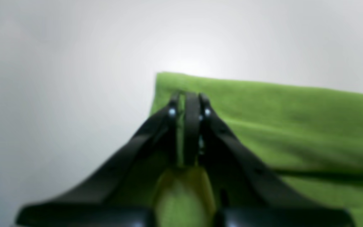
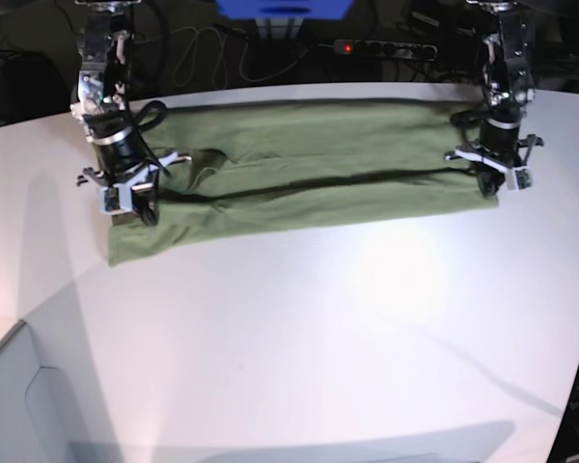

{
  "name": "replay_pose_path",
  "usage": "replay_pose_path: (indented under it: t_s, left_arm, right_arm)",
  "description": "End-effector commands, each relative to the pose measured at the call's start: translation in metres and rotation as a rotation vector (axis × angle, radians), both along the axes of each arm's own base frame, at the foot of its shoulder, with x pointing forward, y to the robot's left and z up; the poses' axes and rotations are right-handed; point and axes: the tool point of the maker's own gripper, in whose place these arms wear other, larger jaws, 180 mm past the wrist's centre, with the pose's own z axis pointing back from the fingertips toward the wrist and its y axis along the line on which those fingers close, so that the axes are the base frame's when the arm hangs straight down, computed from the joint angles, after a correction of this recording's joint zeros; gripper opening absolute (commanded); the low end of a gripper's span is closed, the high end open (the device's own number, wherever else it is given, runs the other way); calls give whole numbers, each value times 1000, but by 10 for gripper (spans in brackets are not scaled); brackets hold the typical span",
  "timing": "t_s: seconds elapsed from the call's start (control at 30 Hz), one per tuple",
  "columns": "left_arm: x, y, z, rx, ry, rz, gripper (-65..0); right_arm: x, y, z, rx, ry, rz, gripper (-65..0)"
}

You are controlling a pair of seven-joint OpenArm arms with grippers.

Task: Fold the T-shirt properly
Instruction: 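Open both grippers and reposition them over the folded strip's ends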

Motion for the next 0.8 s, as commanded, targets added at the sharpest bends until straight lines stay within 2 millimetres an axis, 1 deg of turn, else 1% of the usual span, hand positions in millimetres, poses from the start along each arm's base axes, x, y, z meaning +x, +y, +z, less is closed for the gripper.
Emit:
replay_pose_path:
  t_s: [0.0,0.07,0.23,0.47,0.53,0.63,0.67,0.7,0.77]
  left_arm:
    - [4,9,13,28,-42,7,-650]
    - [3,9,12,20,-43,17,-650]
    - [0,10,11,20,-38,21,-650]
    - [-1,8,11,19,-31,17,-650]
    - [-1,7,12,20,-32,13,-650]
    - [-5,9,10,23,-22,16,-650]
    - [-4,9,13,25,-30,14,-649]
    - [-2,7,16,26,-38,11,-619]
    - [-3,6,20,31,-45,7,-542]
  right_arm:
    - [2,0,12,-1,-42,8,-649]
    - [1,0,11,1,-40,8,-649]
    - [-1,-5,-2,2,-5,-5,-649]
    - [-2,-5,-5,-4,6,1,-642]
    - [-2,-6,-5,-6,8,-2,-574]
    - [-3,-5,-3,-6,2,1,-396]
    - [-2,-5,-1,-6,-6,2,-346]
    - [-2,-5,3,-8,-13,4,-300]
    - [-3,-5,10,-12,-31,5,-235]
